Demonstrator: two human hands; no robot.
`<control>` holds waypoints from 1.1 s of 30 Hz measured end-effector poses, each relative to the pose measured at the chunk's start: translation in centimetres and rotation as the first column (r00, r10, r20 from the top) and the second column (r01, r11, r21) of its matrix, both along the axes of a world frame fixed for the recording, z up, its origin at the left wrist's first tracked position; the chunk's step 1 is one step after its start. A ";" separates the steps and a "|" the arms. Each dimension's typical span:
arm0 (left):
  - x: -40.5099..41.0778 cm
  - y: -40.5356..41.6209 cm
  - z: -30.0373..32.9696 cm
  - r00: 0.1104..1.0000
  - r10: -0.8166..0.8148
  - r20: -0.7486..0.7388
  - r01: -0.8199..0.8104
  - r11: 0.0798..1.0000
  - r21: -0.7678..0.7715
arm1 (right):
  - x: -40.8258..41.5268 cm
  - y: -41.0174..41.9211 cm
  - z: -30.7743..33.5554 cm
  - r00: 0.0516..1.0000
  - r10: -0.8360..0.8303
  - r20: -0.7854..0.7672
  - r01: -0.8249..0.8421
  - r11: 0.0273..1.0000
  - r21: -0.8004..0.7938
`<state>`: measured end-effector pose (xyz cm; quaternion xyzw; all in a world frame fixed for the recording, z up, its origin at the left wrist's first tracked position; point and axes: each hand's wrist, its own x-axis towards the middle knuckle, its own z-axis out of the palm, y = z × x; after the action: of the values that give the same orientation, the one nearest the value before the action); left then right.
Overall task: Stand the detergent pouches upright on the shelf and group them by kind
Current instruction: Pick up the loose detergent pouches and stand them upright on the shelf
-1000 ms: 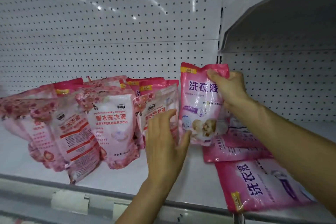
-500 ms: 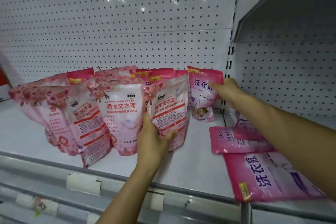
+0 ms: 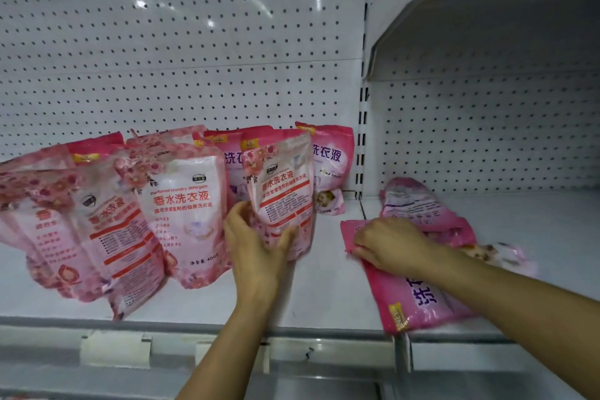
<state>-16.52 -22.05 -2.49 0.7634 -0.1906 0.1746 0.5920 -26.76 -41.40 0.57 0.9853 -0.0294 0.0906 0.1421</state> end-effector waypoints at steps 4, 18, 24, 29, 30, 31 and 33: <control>-4.1 1.7 0.7 0.938 0.014 0.346 -0.020 1.000 0.012 | -0.5 -1.1 1.4 0.921 -0.039 0.388 0.018 0.998 0.058; -9.2 -4.0 6.1 0.802 -0.577 -0.154 0.589 0.807 0.044 | -2.3 4.5 10.2 0.601 -0.479 0.640 -0.469 0.437 0.768; -8.5 -4.2 4.0 0.875 -0.481 -0.052 0.470 0.870 -0.149 | -3.8 6.1 8.8 0.809 -0.309 0.499 -0.429 0.270 0.862; -6.8 -2.2 3.3 0.844 -0.492 -0.215 0.428 0.857 -0.287 | -6.8 2.1 7.2 0.958 -0.118 0.262 -0.201 0.379 0.903; -6.5 -1.9 3.4 0.828 -0.501 -0.253 0.423 0.853 -0.305 | -7.2 0.4 6.4 0.970 -0.129 0.206 -0.114 0.508 0.854; -6.2 -1.7 3.6 0.819 -0.500 -0.282 0.415 0.855 -0.311 | -7.5 -1.3 5.5 0.982 -0.148 0.119 -0.004 0.609 0.793; -6.0 -1.4 3.9 0.807 -0.504 -0.307 0.399 0.849 -0.346 | -7.8 -3.9 3.2 0.977 -0.197 -0.086 0.201 0.695 0.691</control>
<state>-22.47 -23.50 1.46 0.6281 -0.2227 -0.1028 0.7385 -34.59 -45.27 3.82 0.9574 -0.1670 0.0543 -0.2292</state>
